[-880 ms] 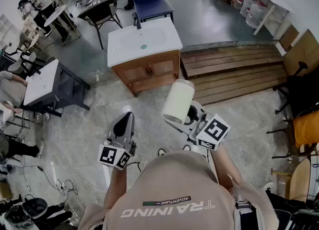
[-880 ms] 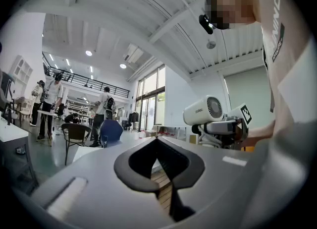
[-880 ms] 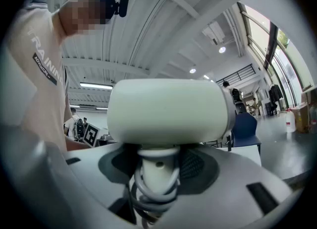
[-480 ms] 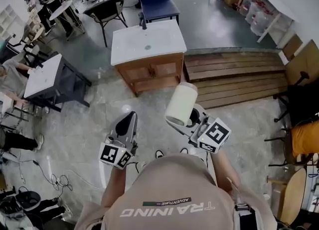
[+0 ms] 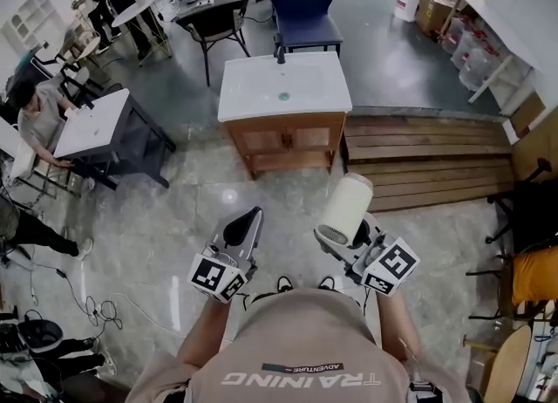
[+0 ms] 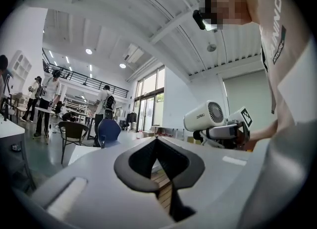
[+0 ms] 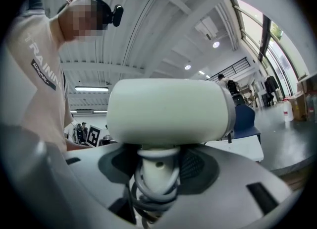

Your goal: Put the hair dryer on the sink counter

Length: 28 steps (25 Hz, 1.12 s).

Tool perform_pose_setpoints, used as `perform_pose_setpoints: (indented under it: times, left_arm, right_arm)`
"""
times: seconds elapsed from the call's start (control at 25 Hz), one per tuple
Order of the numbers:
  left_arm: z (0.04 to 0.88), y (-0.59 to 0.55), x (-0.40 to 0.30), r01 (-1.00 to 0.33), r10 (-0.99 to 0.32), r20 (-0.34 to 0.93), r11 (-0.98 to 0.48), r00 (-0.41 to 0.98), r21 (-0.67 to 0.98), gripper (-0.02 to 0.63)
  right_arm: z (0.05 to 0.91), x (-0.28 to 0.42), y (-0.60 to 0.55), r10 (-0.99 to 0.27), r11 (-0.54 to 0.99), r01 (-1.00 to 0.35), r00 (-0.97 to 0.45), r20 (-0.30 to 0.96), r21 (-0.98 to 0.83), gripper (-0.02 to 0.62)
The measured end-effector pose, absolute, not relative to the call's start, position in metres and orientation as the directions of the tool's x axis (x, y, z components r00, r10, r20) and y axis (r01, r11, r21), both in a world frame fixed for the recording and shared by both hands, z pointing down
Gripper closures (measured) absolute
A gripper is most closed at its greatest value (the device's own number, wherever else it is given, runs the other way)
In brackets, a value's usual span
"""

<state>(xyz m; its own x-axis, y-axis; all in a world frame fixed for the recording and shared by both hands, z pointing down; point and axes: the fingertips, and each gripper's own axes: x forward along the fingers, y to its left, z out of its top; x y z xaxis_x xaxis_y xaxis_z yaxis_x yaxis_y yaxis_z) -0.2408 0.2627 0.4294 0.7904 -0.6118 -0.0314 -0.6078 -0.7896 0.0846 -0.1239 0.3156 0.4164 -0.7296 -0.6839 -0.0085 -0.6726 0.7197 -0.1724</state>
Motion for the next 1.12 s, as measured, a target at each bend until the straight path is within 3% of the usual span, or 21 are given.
perform_pose_setpoints:
  times: [0.52, 0.8, 1.12]
  left_arm:
    - [0.452, 0.241, -0.236, -0.513, -0.517, -0.025, -0.853, 0.855, 0.094, 0.598]
    - [0.443, 0.247, -0.21, -0.563, -0.567, -0.018, -0.821, 0.824, 0.091, 0.598]
    - [0.437, 0.269, -0.127, -0.601, -0.608, -0.026, -0.79, 0.793, 0.122, 0.598]
  right_arm:
    - [0.439, -0.113, 0.318, -0.792, 0.591, -0.79, -0.607, 0.072, -0.164, 0.377]
    - [0.436, -0.081, 0.321, -0.761, 0.635, -0.76, -0.646, 0.06, -0.138, 0.377]
    - [0.429, -0.007, 0.333, -0.693, 0.711, -0.693, -0.719, 0.047, -0.122, 0.377]
